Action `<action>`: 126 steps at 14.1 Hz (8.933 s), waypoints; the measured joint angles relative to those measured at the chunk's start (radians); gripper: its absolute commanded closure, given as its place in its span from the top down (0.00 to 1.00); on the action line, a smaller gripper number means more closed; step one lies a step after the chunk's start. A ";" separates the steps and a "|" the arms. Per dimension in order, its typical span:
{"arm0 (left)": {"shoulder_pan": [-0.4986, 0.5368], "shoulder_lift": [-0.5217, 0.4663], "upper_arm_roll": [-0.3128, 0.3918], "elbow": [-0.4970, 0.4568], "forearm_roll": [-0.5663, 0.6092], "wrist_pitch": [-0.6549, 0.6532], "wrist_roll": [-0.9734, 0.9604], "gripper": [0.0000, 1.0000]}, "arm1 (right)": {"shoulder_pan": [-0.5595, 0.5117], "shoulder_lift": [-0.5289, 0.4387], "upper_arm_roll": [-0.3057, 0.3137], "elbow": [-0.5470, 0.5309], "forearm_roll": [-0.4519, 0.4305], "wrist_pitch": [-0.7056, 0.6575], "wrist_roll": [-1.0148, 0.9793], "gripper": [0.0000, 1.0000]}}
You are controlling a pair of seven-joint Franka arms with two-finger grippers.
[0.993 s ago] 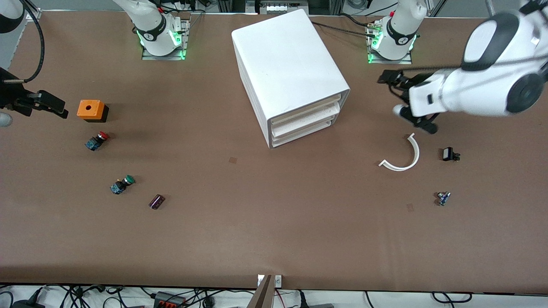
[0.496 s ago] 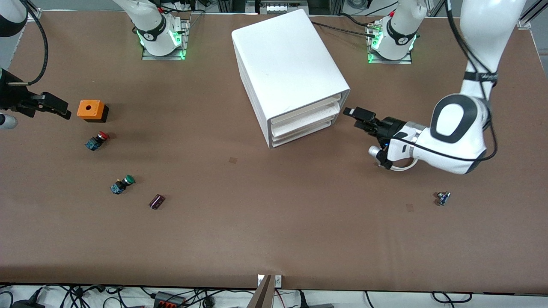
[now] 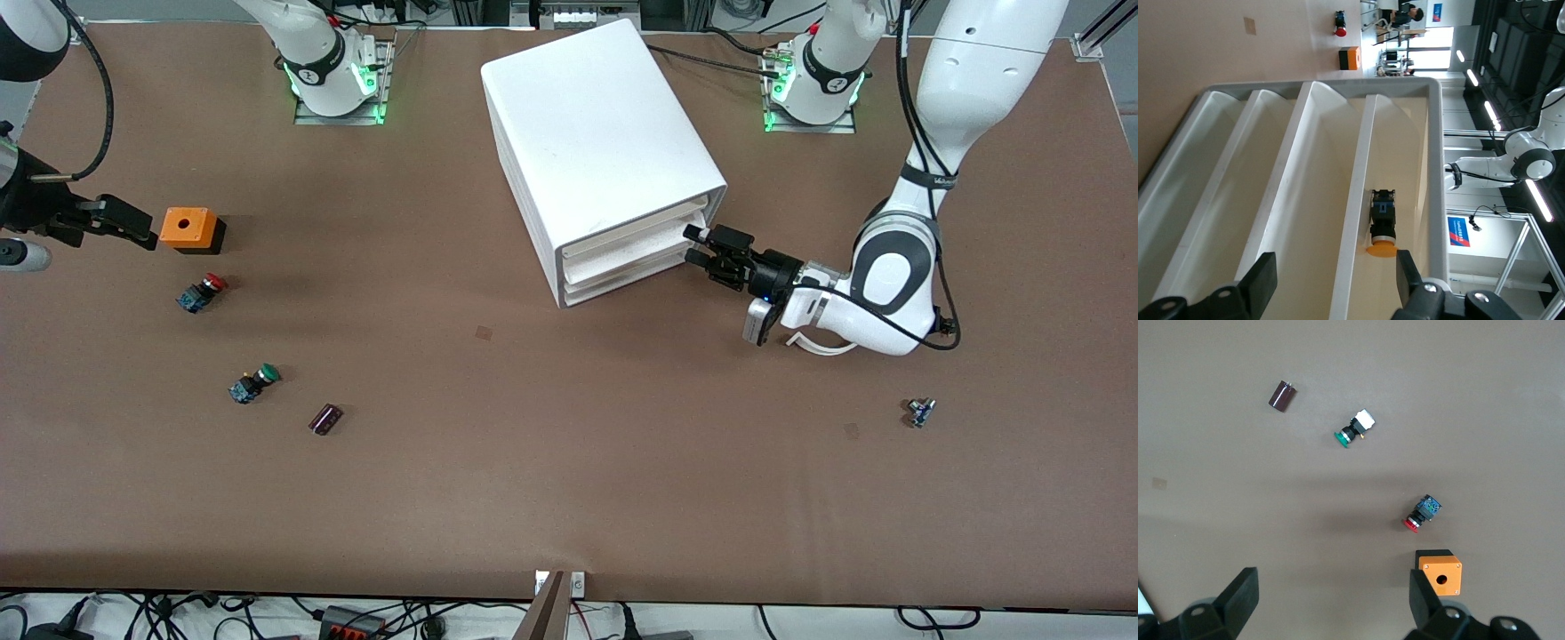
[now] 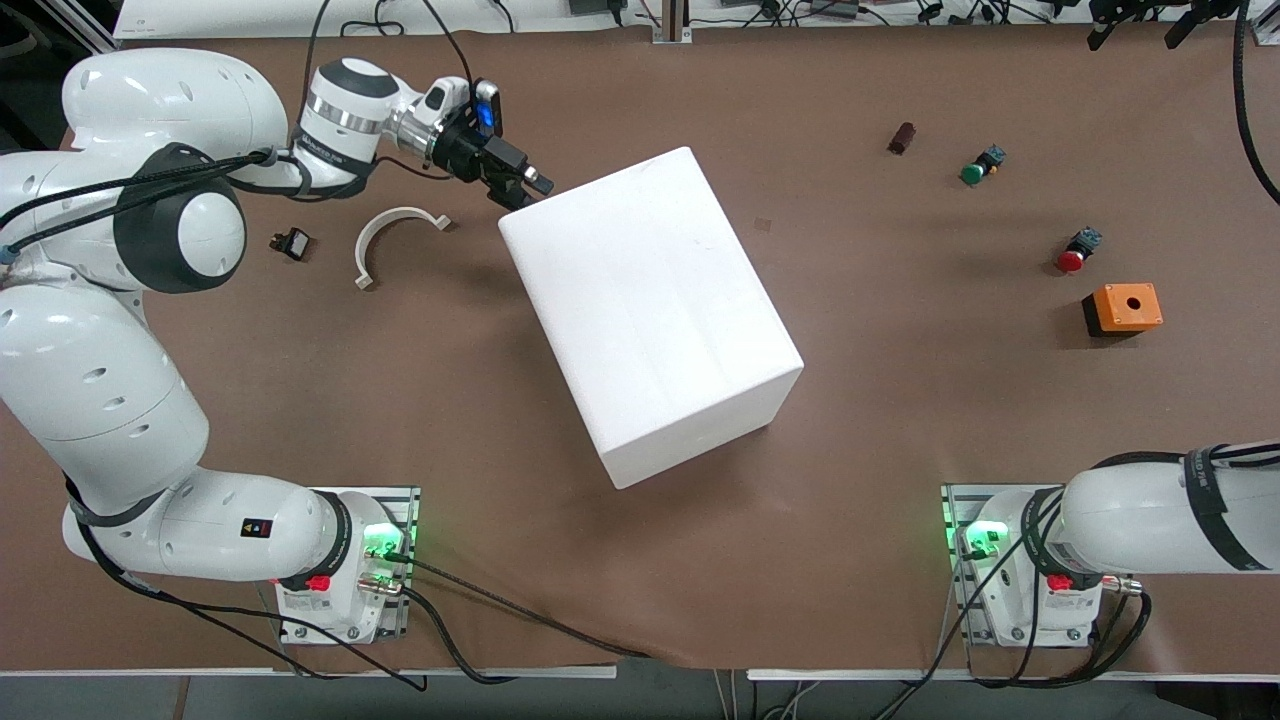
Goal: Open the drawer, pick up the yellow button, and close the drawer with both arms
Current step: 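Grasp the drawer handle with the left gripper and pull it open, then reach the right gripper over the open drawer while the left gripper releases, then lower the right gripper and grasp the orange-capped button in the drawer, then lift the button out with the right gripper while the left gripper approaches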
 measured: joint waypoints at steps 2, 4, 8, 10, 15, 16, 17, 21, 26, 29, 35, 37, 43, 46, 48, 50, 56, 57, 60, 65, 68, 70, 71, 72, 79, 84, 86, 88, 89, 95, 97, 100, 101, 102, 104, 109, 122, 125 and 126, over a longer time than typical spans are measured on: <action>-0.001 -0.001 -0.006 -0.023 -0.003 0.000 0.013 0.66 | 0.000 0.000 0.000 0.000 0.000 0.000 0.000 1.00; -0.002 -0.002 -0.028 -0.047 -0.007 0.000 0.015 0.65 | 0.000 0.000 0.000 0.000 0.000 0.001 0.000 1.00; -0.008 -0.010 -0.058 -0.068 -0.012 0.000 0.016 0.45 | 0.000 -0.001 0.000 0.000 0.000 0.002 0.000 1.00; -0.008 -0.010 -0.069 -0.070 -0.012 0.002 0.016 0.18 | 0.000 -0.001 0.000 0.000 0.000 0.002 0.000 1.00; -0.007 -0.011 -0.071 -0.069 -0.012 0.009 0.026 0.08 | 0.000 0.000 0.000 0.000 0.020 0.008 0.000 1.00; -0.006 -0.011 -0.070 -0.065 -0.012 0.010 0.026 0.08 | 0.000 0.000 0.000 0.001 0.020 0.010 0.000 1.00; -0.005 -0.011 -0.066 -0.058 -0.011 0.012 0.026 0.08 | 0.000 0.000 0.000 0.003 0.020 0.011 0.000 1.00; 0.004 0.015 -0.023 0.085 0.084 0.027 -0.017 0.08 | 0.000 0.005 0.000 0.007 0.022 0.014 0.000 1.00; 0.054 0.155 -0.001 0.347 0.141 -0.004 -0.083 0.08 | 0.021 0.015 0.001 0.013 0.077 0.019 0.018 1.00; 0.084 0.231 0.023 0.472 0.141 -0.017 -0.098 0.08 | 0.094 0.055 0.005 0.060 0.114 0.028 0.176 1.00; 0.080 0.254 0.031 0.520 0.149 0.068 -0.118 1.00 | 0.278 0.195 0.009 0.223 0.114 0.039 0.595 1.00; 0.080 0.255 0.039 0.527 0.153 0.091 -0.120 1.00 | 0.342 0.239 0.009 0.271 0.115 0.059 0.763 1.00; 0.069 0.120 0.042 0.588 0.466 0.052 -0.513 1.00 | 0.499 0.346 0.010 0.335 0.115 0.178 1.256 1.00; 0.017 0.014 0.040 0.589 0.739 0.047 -0.617 1.00 | 0.545 0.377 0.010 0.344 0.115 0.232 1.488 1.00; -0.027 -0.011 0.040 0.598 0.921 0.054 -0.643 1.00 | 0.578 0.404 0.010 0.373 0.116 0.268 1.645 1.00; -0.050 -0.012 0.041 0.631 1.040 0.061 -0.650 1.00 | 0.613 0.443 0.010 0.431 0.116 0.288 1.777 1.00; -0.035 -0.010 0.063 0.728 1.090 0.071 -0.660 1.00 | 0.730 0.578 0.010 0.571 0.117 0.369 2.057 1.00; -0.026 -0.010 0.065 0.735 1.090 0.070 -0.662 1.00 | 0.745 0.594 0.011 0.575 0.117 0.382 2.095 1.00; -0.005 0.000 0.066 0.732 1.090 0.062 -0.664 1.00 | 0.765 0.620 0.025 0.582 0.119 0.391 2.169 1.00; -0.003 0.018 0.066 0.731 1.090 0.062 -0.673 1.00 | 0.767 0.654 0.047 0.589 0.175 0.426 2.206 1.00; -0.003 0.018 0.066 0.731 1.090 0.060 -0.682 1.00 | 0.767 0.673 0.048 0.595 0.190 0.443 2.211 1.00; -0.003 0.018 0.066 0.729 1.090 0.058 -0.686 1.00 | 0.767 0.685 0.055 0.598 0.209 0.444 2.211 1.00; -0.003 0.018 0.066 0.728 1.090 0.057 -0.689 1.00 | 0.767 0.691 0.059 0.598 0.222 0.447 2.212 1.00; -0.003 0.018 0.066 0.728 1.090 0.057 -0.691 1.00 | 0.767 0.697 0.061 0.598 0.236 0.456 2.213 1.00; -0.004 0.018 0.065 0.728 1.090 0.056 -0.694 1.00 | 0.777 0.746 0.070 0.602 0.258 0.479 2.214 1.00; -0.004 0.018 0.064 0.728 1.090 0.056 -0.694 1.00 | 0.787 0.760 0.071 0.605 0.297 0.514 2.216 1.00; -0.005 0.018 0.064 0.728 1.090 0.056 -0.695 1.00 | 0.787 0.762 0.071 0.605 0.301 0.526 2.216 1.00; -0.005 0.018 0.064 0.728 1.090 0.056 -0.695 1.00 | 0.787 0.768 0.071 0.605 0.301 0.534 2.216 1.00; -0.006 0.018 0.064 0.728 1.090 0.056 -0.695 1.00 | 0.787 0.772 0.071 0.605 0.301 0.537 2.216 1.00; -0.006 0.018 0.063 0.728 1.090 0.056 -0.696 1.00 | 0.787 0.777 0.071 0.605 0.302 0.578 2.217 1.00; -0.007 0.018 0.063 0.728 1.090 0.056 -0.696 1.00 | 0.787 0.780 0.071 0.605 0.302 0.580 2.217 1.00; -0.007 0.018 0.063 0.728 1.090 0.056 -0.696 1.00 | 0.787 0.786 0.071 0.605 0.302 0.581 2.217 0.96; -0.007 0.018 0.062 0.728 1.090 0.056 -0.696 1.00 | 0.787 0.787 0.071 0.605 0.302 0.581 2.217 0.90; -0.007 0.018 0.062 0.728 1.090 0.056 -0.696 1.00 | 0.787 0.787 0.071 0.605 0.302 0.581 2.217 0.83; -0.007 0.018 0.062 0.728 1.090 0.056 -0.696 1.00 | 0.787 0.787 0.071 0.605 0.302 0.581 2.217 0.68; -0.008 0.018 0.061 0.728 1.090 0.056 -0.696 1.00 | 0.787 0.787 0.071 0.605 0.302 0.581 2.217 0.35; -0.008 0.018 0.061 0.728 1.090 0.056 -0.696 1.00 | 0.773 0.784 0.067 0.676 0.348 0.590 2.218 0.23; -0.009 0.018 0.058 0.728 1.090 0.056 -0.729 1.00 | 0.732 0.769 0.064 0.708 0.357 0.582 2.219 0.21; -0.010 0.018 0.057 0.728 1.090 0.056 -0.758 1.00 | 0.709 0.758 0.062 0.709 0.357 0.564 2.219 0.21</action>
